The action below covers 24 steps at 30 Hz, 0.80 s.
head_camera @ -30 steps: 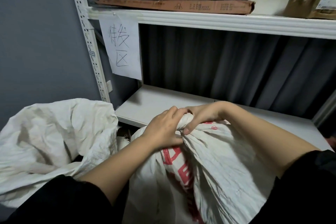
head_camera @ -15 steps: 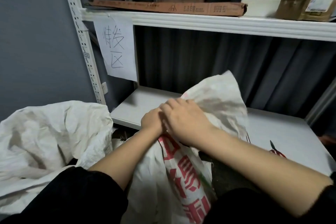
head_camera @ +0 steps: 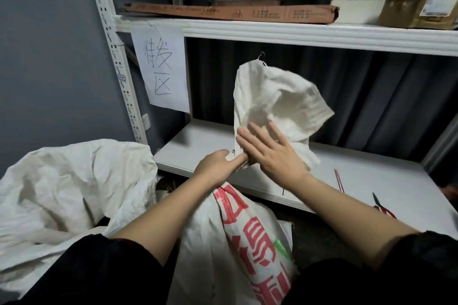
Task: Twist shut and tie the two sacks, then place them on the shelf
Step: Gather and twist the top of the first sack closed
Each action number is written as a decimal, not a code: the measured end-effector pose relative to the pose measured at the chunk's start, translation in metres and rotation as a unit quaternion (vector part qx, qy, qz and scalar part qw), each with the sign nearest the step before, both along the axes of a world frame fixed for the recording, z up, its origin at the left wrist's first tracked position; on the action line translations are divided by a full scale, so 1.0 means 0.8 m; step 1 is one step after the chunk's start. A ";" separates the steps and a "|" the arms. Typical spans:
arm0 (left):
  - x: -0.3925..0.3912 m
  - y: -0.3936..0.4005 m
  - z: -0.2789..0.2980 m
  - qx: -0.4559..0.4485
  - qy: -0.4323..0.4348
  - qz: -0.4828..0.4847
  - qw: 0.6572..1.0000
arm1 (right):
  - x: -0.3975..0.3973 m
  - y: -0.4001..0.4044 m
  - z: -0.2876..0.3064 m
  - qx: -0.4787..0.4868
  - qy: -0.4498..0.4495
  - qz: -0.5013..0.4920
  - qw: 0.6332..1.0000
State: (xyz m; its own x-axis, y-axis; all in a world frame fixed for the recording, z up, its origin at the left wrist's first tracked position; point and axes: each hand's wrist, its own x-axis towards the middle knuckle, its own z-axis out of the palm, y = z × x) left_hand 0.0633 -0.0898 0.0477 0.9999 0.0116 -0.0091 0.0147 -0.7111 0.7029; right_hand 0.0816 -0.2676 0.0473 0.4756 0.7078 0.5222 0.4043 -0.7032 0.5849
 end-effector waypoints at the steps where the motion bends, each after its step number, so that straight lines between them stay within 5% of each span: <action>1: -0.001 0.000 0.001 0.022 -0.010 -0.002 1.000 | 0.006 -0.004 0.007 -0.005 0.001 0.010 1.000; 5: -0.008 0.000 0.003 0.134 -0.070 -0.012 0.988 | 0.026 -0.020 0.026 -0.003 0.061 0.025 0.998; 8: -0.012 0.007 0.000 0.185 -0.142 -0.025 0.972 | 0.032 -0.033 0.044 0.054 0.228 0.022 0.972; 11: -0.016 0.013 -0.003 0.253 -0.201 -0.068 0.944 | 0.032 -0.044 0.064 0.175 0.486 0.000 0.856; 13: -0.020 0.014 -0.009 0.311 -0.254 -0.117 0.908 | 0.035 -0.051 0.075 0.234 0.582 -0.020 0.779; 17: -0.023 0.012 -0.011 0.320 -0.274 -0.135 0.897 | 0.045 -0.060 0.086 0.267 0.628 -0.043 0.730; 19: -0.020 0.014 -0.011 0.283 -0.245 -0.114 0.920 | 0.046 -0.058 0.085 0.302 0.598 -0.023 0.742; 20: -0.018 0.016 -0.011 0.257 -0.230 -0.104 0.933 | 0.045 -0.057 0.083 0.310 0.546 -0.006 0.778; 22: -0.014 0.023 -0.013 0.202 -0.203 -0.093 0.954 | 0.039 -0.056 0.074 0.244 0.330 0.019 0.912; 24: -0.010 0.028 -0.016 0.172 -0.191 -0.096 0.962 | 0.037 -0.062 0.061 0.154 0.126 0.030 0.980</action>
